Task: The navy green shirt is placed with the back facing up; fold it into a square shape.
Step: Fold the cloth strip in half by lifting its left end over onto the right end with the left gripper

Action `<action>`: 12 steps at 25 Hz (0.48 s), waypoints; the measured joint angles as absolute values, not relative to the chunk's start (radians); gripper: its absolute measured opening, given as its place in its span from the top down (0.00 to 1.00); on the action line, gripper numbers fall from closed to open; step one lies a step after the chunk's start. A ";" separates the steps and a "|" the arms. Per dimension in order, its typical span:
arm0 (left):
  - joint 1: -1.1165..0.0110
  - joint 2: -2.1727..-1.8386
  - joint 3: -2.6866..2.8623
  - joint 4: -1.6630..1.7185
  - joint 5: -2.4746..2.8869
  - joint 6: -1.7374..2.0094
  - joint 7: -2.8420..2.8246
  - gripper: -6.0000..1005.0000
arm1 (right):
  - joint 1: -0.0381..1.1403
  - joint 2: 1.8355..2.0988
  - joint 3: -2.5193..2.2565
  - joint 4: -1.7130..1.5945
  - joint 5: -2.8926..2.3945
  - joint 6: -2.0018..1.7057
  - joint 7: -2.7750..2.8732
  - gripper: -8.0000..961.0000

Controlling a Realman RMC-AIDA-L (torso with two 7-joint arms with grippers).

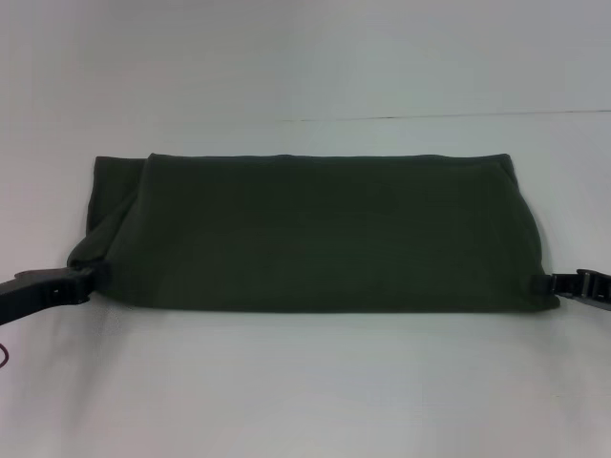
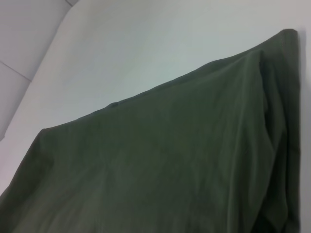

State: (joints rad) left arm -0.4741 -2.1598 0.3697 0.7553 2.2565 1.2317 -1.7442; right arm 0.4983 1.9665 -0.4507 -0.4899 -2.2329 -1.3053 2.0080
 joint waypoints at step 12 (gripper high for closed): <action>-0.465 -2.160 0.358 0.782 2.250 1.240 -1.752 1.00 | 0.476 1.967 -0.439 -0.495 -2.227 -1.306 1.995 0.93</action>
